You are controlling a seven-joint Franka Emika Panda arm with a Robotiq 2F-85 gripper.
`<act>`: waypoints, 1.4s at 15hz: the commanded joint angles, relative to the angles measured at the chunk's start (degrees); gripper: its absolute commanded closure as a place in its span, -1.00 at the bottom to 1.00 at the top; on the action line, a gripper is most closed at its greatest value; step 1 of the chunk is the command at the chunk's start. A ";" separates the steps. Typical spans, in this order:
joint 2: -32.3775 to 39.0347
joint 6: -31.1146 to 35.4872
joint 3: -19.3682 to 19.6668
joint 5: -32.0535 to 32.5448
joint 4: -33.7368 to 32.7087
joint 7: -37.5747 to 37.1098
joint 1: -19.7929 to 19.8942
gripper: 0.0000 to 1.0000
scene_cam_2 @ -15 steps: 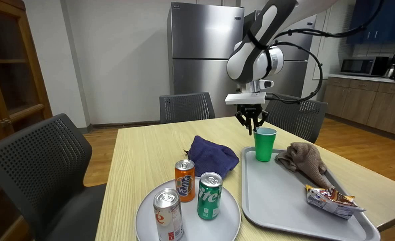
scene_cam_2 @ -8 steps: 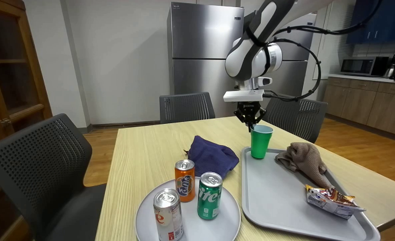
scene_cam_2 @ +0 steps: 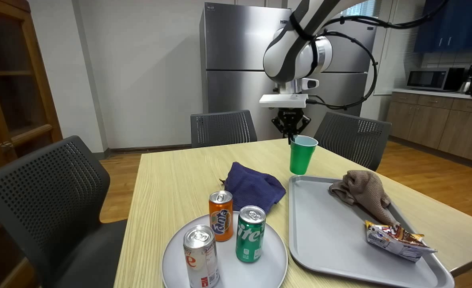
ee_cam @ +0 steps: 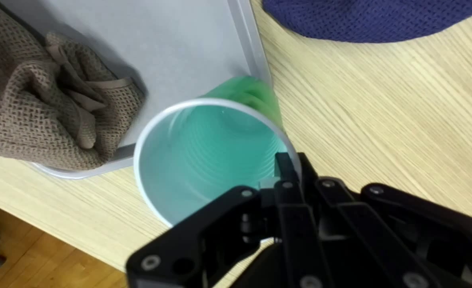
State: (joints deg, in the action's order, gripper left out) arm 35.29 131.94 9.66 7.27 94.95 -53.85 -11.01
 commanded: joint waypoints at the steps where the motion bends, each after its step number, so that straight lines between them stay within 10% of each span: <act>1: 1.21 -0.71 0.09 1.34 -3.72 -2.63 -0.66 0.98; 21: 21.28 -12.75 0.23 0.78 -31.56 -3.06 -1.99 0.98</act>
State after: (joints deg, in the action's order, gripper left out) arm 53.67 123.39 9.62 7.28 69.14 -55.42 -12.62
